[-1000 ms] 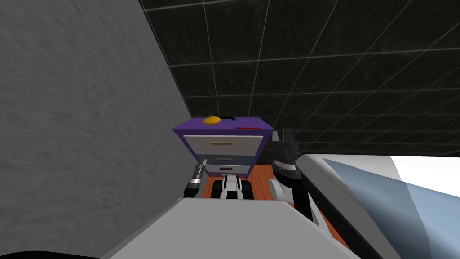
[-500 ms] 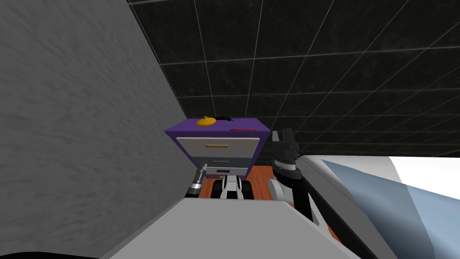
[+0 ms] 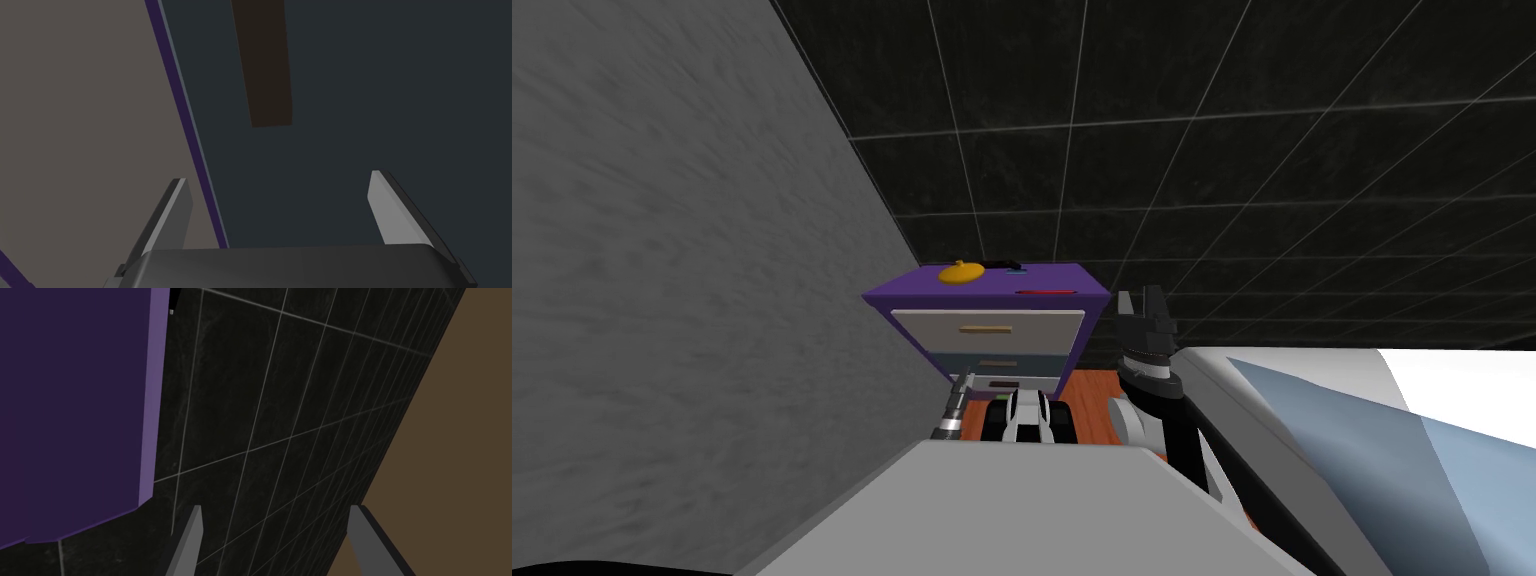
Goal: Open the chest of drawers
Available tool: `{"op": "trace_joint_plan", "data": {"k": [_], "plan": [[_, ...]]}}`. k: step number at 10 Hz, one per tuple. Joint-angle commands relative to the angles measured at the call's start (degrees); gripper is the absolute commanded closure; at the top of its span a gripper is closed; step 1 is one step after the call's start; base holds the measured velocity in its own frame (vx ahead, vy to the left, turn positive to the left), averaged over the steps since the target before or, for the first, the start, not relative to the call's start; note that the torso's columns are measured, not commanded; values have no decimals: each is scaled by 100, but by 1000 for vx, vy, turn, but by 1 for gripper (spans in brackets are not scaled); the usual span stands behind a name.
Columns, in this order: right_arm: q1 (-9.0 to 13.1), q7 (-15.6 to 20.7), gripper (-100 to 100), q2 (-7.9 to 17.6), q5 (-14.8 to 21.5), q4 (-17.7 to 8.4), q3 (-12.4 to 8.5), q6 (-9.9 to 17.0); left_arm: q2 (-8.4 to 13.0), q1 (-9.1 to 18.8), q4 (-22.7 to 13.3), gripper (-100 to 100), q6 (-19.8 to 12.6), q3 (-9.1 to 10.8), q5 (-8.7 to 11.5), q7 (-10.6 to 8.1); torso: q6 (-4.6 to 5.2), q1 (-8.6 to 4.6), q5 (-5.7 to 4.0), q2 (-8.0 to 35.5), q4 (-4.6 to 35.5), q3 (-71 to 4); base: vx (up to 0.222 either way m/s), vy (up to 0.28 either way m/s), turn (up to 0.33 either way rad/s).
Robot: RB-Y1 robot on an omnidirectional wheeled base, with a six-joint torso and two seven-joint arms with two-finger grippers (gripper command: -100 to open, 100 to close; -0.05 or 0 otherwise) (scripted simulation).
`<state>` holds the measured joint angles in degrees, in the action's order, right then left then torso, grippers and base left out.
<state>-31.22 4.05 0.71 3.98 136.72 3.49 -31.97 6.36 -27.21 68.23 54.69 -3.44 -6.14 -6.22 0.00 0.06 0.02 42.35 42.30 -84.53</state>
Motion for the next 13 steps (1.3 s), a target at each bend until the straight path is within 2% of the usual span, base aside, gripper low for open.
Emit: {"op": "trace_joint_plan", "data": {"k": [1,3,4,6,7,8,9,10,13], "plan": [[0,0,0,0,0,0,0,0,-210,-14,-262,-100,147,-12,-6,17,0,-5,-2,-6,-1,-4,33,-37,-7],[0,0,0,0,0,0,0,0,-403,-7,-393,-100,214,-13,-6,22,0,-9,-3,-8,-3,-6,21,-31,-4],[0,0,0,0,0,0,0,0,-338,0,-378,-100,211,-8,-3,16,0,-4,-2,-4,-1,-3,0,0,0],[0,0,0,0,0,0,0,0,-305,-97,-97,-100,27,-1,-2,-39,0,3,0,-3,-1,-2,7,7,-21],[0,0,0,0,0,0,0,0,-310,-61,-180,-100,85,1,1,-25,0,0,0,-6,-2,-4,-4,6,-14],[0,0,0,0,0,0,0,0,-344,-12,-346,100,190,-9,-4,10,0,-7,-2,-5,-2,-3,-3,-8,24],[0,0,0,0,0,0,0,0,-328,-22,-296,100,140,0,0,-10,-1,-12,-3,-6,-2,-4,0,0,0],[0,0,0,0,0,0,0,0,-284,-227,-137,100,196,-30,-27,-59,0,-9,-3,-6,-2,-4,-100,-5,15],[2,0,0,0,0,-1,0,1,-226,-489,86,100,238,-66,-61,-130,0,-6,-2,13,5,9,-152,-5,14]]}}
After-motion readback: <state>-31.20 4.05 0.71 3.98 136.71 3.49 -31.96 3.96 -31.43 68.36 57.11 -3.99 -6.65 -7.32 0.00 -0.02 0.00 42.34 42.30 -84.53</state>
